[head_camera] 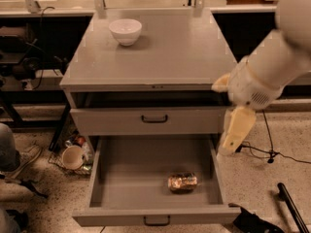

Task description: Pick orange can from middle drawer and place on counter

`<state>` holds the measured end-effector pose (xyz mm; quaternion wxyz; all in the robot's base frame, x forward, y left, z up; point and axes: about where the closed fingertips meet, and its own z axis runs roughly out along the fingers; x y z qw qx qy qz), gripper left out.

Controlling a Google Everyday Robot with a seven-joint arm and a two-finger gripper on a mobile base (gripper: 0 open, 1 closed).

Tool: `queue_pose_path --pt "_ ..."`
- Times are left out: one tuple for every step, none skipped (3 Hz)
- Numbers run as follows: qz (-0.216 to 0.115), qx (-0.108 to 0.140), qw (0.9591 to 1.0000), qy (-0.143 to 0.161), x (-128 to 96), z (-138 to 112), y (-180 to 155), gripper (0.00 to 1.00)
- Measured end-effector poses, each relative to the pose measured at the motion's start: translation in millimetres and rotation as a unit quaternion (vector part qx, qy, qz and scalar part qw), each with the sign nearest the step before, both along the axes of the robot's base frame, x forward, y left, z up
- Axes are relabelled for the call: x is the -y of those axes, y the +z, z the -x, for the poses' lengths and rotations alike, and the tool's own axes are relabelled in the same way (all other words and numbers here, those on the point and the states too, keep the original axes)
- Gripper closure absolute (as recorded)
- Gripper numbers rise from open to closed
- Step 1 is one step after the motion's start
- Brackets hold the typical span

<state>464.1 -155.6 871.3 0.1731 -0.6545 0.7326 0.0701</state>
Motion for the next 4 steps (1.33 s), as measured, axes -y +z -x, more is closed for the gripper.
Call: queue_pose_path --pt "-0.044 -0.047 0.997 0.043 -42.5 1.1 -70.6 0.0" --pt "-0.045 -0.045 0.997 0.044 -43.4 1.3 -71.7 0.0" --pt "-0.051 -0.038 0.997 0.042 -47.7 -4.3 -99.5 0.0" --pt "-0.055 -0.033 0.9971 0.041 -55.7 -13.4 -159.0 0.0"
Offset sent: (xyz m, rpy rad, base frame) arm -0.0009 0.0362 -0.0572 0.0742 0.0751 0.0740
